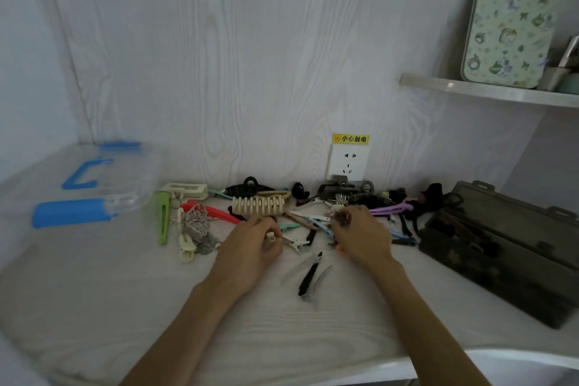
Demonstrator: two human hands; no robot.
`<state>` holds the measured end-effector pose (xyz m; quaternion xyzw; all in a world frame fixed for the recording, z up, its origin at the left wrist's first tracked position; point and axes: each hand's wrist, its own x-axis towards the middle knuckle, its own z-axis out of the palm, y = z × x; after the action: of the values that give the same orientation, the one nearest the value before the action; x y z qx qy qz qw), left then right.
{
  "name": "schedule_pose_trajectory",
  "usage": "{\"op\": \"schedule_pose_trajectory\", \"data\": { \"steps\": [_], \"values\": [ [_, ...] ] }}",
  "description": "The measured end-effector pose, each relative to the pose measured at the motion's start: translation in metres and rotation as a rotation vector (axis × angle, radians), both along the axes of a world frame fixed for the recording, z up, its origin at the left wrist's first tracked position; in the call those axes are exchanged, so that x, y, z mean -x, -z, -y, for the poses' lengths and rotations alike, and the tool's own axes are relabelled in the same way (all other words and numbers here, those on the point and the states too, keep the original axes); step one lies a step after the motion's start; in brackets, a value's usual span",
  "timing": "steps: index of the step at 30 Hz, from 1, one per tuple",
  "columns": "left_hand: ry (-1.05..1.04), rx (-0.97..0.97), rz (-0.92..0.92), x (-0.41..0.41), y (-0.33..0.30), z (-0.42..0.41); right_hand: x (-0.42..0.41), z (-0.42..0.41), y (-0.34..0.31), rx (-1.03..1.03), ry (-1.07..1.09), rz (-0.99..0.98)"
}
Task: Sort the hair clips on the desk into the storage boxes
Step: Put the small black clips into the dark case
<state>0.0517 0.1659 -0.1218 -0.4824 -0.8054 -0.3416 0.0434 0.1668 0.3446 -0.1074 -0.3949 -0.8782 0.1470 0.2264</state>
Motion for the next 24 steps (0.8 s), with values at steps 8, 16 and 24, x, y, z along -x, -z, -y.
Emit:
{"op": "schedule_pose_trajectory", "data": {
  "steps": [8,16,24],
  "values": [
    [-0.195,-0.078,0.111,0.022,-0.004,0.011,-0.006,0.002,0.005,-0.13,0.045,-0.288],
    [-0.06,0.163,-0.008,0.02,-0.013,0.031,0.036,0.058,-0.007,-0.06,-0.539,-0.172],
    [-0.172,0.1,0.103,0.03,-0.017,0.037,0.075,0.071,-0.005,-0.15,-0.392,-0.083]
  ]
}}
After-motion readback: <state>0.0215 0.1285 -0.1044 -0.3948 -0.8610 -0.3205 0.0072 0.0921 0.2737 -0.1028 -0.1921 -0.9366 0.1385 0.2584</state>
